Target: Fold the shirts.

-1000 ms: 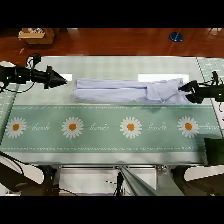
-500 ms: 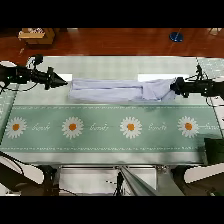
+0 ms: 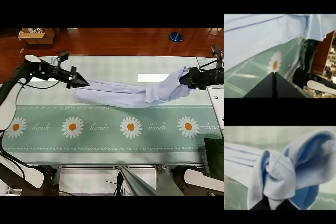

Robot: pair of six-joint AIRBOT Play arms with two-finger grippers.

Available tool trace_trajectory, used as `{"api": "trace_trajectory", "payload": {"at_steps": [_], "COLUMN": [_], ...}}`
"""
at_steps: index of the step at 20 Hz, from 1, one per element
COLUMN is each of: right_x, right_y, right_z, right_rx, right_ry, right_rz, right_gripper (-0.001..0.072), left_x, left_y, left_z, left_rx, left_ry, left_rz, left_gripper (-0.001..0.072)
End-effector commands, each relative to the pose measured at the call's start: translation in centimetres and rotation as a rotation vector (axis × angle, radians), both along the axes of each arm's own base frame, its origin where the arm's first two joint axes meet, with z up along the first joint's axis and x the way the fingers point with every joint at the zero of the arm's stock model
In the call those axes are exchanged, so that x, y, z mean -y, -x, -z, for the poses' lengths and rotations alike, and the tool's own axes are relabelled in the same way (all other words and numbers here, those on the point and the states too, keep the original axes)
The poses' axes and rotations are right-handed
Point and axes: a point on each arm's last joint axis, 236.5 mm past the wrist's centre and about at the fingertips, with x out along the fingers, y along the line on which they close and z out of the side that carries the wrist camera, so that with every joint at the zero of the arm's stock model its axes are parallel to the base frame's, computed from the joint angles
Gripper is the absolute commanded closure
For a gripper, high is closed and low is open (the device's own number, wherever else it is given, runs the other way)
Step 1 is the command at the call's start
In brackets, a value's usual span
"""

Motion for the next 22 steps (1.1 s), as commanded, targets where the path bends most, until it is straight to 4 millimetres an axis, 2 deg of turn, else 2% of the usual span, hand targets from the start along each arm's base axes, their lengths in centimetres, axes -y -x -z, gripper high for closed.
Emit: {"api": "trace_trajectory", "payload": {"at_steps": [1, 3, 5, 9, 12, 18, 22], "right_x": [1.1, 1.3, 1.2, 0.7, 0.1, -1.3, -1.6], "right_y": [3.9, 5.4, 6.4, 8.2, 9.6, 13.2, 13.8], "right_z": [-2.6, -4.2, -5.8, -7.8, -9.0, -11.3, -12.7], "right_rx": [-0.030, -0.016, 0.012, 0.038, 0.049, 0.056, 0.109], "right_ry": [0.137, 0.179, 0.205, 0.224, 0.229, 0.232, 0.246], "right_rz": [-0.006, 0.000, 0.006, 0.010, 0.005, 0.002, 0.028], "right_gripper": [0.0679, 0.0679, 0.0679, 0.0679, 0.0679, 0.0680, 0.0679], "left_x": [8.2, 12.6, 17.1, 23.7, 26.6, 30.6, 32.8], "left_y": [1.6, 3.3, 6.2, 12.1, 14.3, 16.0, 20.6], "left_z": [-1.1, -0.9, -0.7, 0.6, 1.7, 2.5, 5.3], "left_rx": [0.039, 0.058, 0.070, 0.081, 0.078, -0.067, -0.148], "left_ry": [0.055, 0.057, 0.061, 0.047, 0.048, 0.174, 0.157], "left_rz": [0.058, 0.100, 0.164, 0.282, 0.294, 0.236, 0.296], "left_gripper": [0.0684, 0.0684, 0.0684, 0.0684, 0.0685, 0.0685, 0.0685]}}
